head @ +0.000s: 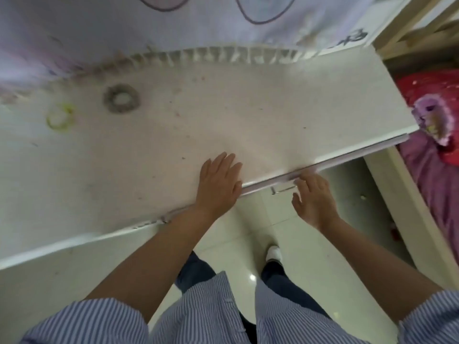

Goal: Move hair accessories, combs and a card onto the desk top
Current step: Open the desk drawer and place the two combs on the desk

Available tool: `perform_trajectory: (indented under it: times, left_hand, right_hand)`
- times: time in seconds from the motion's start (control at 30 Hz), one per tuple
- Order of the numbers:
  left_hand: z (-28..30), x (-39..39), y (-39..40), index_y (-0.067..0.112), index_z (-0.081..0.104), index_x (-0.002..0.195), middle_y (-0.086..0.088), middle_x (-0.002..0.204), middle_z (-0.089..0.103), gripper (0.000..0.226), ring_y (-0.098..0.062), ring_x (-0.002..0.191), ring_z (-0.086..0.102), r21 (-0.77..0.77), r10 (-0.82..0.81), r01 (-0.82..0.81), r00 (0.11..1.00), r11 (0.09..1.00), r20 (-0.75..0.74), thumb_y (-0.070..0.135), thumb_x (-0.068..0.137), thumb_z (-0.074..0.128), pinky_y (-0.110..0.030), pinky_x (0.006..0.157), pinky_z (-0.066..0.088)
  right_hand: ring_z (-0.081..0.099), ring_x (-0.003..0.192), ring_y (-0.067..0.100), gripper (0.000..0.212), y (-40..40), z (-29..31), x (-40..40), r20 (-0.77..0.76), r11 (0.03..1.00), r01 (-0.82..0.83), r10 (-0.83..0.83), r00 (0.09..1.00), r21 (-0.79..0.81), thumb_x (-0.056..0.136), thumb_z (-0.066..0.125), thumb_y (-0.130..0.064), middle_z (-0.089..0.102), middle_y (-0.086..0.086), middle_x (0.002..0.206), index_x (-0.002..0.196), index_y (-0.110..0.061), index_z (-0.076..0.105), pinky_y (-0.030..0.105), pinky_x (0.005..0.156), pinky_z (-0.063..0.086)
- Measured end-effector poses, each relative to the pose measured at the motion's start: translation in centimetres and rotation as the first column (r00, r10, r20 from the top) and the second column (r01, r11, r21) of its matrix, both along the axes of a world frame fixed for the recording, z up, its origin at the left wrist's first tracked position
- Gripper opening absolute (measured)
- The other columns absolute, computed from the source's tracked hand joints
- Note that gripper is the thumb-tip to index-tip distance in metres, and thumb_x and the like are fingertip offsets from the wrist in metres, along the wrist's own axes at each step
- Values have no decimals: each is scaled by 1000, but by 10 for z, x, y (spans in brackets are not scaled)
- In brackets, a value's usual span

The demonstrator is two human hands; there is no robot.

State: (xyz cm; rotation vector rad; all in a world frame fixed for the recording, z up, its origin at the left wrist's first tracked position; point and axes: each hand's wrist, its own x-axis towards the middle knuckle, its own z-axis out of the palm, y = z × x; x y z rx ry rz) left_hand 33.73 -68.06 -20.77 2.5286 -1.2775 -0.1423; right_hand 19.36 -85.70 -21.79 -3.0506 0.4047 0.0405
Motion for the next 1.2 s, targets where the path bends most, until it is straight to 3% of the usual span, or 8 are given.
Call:
perform_trajectory:
  times: [0.17,0.3,0.5,0.57,0.77,0.9,1.03,1.2]
  left_hand:
    - [-14,-86,-31,-8,56,118,-27,126,59,66,-44,117,54,191,118,-118,993,975,10,9,60,82,-65,92,42]
    - [-16,-101,-39,-5,63,109,-23,110,70,67,-39,100,67,215,228,-249,967,945,115,-3,46,83,-58,83,52]
    - [-20,-95,-48,4,65,109,-23,103,69,49,-42,94,63,123,397,-405,914,906,85,-2,62,76,-49,85,51]
    - [-19,-96,-42,-1,67,104,-27,96,69,36,-43,90,63,107,426,-427,904,898,38,-5,68,72,-49,81,51]
    - [-16,-144,-15,-8,69,82,-27,72,67,13,-43,67,62,95,310,-301,946,949,-94,-9,69,69,-46,61,53]
    - [-25,-180,-11,-6,69,74,-24,64,66,11,-39,58,62,115,310,-299,946,947,-98,-1,66,63,-35,60,48]
    - [-34,-183,-11,-8,69,74,-26,64,67,16,-39,58,62,121,330,-314,931,942,-157,-13,60,76,-29,63,36]
    - [-39,-181,-5,-5,71,73,-22,60,66,25,-35,57,63,140,242,-213,938,967,-247,-13,52,84,-31,54,54]
  right_hand:
    - [74,81,31,51,-34,-21,-33,-178,994,-113,110,978,-4,41,89,-15,77,16,90,87,-2,74,40,75,59]
    - [68,105,15,55,-31,-43,-21,-172,989,-147,139,975,-33,60,79,-34,75,1,108,111,-14,69,35,93,53]
    - [70,60,11,21,-31,-59,-18,-171,994,-72,57,984,-78,41,82,-25,71,-3,53,59,-22,73,31,82,42]
    - [70,63,15,19,-29,-60,-29,-111,997,-35,27,993,-73,44,79,-18,71,-1,55,62,-20,73,34,80,33]
    - [73,76,18,43,-15,-43,-100,-192,993,-35,56,980,112,39,82,-20,76,4,77,81,-15,75,34,70,57]
    - [70,66,29,11,-20,-23,-134,35,927,-298,298,954,228,58,61,-6,74,13,75,65,-4,69,29,60,50]
    - [67,64,31,12,-34,-12,-106,170,901,-347,310,935,262,66,55,0,71,18,68,62,1,66,35,60,56]
    - [65,72,37,6,-54,-26,-40,-197,913,-326,376,906,243,68,66,12,67,28,73,73,9,64,39,62,52]
